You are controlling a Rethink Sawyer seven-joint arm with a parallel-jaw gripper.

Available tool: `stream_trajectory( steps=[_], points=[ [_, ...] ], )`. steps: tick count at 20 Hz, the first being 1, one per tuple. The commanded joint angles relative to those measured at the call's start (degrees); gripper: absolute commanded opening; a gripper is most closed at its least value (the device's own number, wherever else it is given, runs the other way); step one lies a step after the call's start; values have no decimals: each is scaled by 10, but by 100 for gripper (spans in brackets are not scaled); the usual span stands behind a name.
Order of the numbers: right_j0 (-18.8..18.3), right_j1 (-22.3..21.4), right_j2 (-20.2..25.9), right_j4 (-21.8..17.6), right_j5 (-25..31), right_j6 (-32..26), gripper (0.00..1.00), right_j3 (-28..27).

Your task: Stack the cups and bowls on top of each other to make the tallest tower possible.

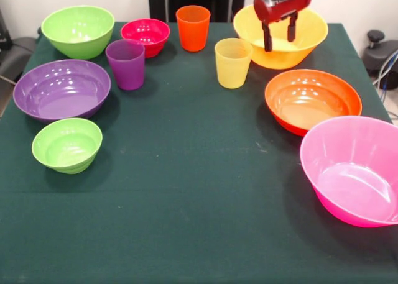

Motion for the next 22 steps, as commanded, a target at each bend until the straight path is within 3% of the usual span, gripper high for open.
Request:
stream_trajectory(
  steps=[1, 5, 12, 14, 22],
  points=[
    [43, 30, -76, 74, -56, 198, 100, -40],
    [106, 40, -164, 153, -108, 286, 100, -42],
    [132, 47, -192, 264, -137, 381, 100, -11],
    [127, 52, -189, 277, -134, 391, 100, -14],
    [106, 53, -193, 251, -114, 393, 100, -30]
  ],
)
